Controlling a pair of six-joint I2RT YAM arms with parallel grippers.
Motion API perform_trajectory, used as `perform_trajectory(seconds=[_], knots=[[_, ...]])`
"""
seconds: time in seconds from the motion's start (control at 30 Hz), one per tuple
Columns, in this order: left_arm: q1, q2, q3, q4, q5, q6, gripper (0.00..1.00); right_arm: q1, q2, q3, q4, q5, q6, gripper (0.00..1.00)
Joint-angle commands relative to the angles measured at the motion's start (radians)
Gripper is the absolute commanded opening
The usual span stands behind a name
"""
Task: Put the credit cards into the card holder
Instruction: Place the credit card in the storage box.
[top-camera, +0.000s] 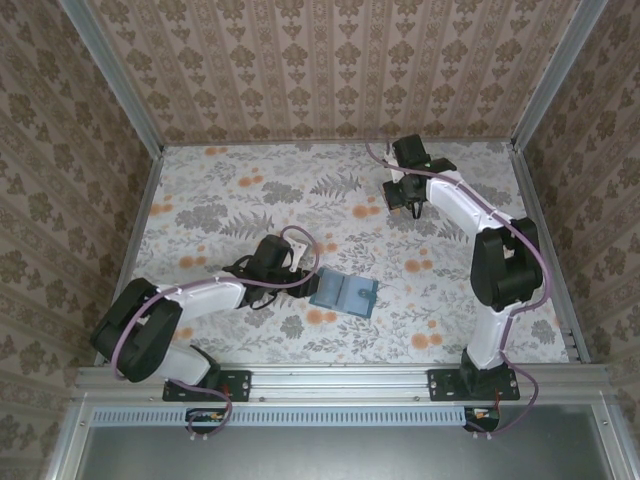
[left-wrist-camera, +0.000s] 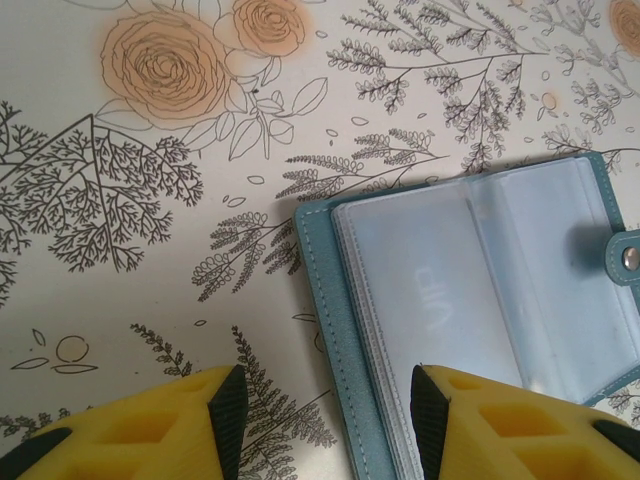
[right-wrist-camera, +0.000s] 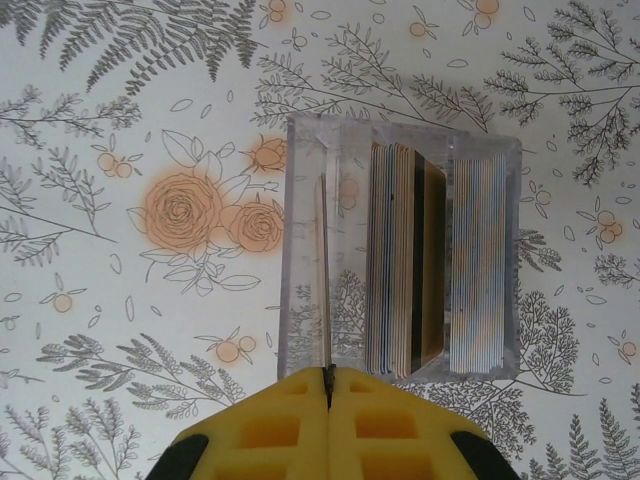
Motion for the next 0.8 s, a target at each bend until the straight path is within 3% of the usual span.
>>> perform_trajectory(seconds=[0.0,0.27,0.47,0.77], knots=[[-0.001,0.031,0.007,0.015,0.027,0.007,0.51,-0.006,0.043,0.048,-0.011,0.042,-0.023,0.00],[-0.002,0.046,0.009,0.027,0.027,0.004,0.50,-0.007,0.082,0.057,0.031,0.069,-0.006,0.00],[-0.002,0.058,0.015,0.022,0.026,0.003,0.50,-0.006,0.118,0.040,0.064,-0.012,0.043,0.00],[-0.002,0.073,0.016,0.033,0.026,-0.004,0.50,-0.006,0.139,-0.003,0.140,-0.014,0.073,0.00]])
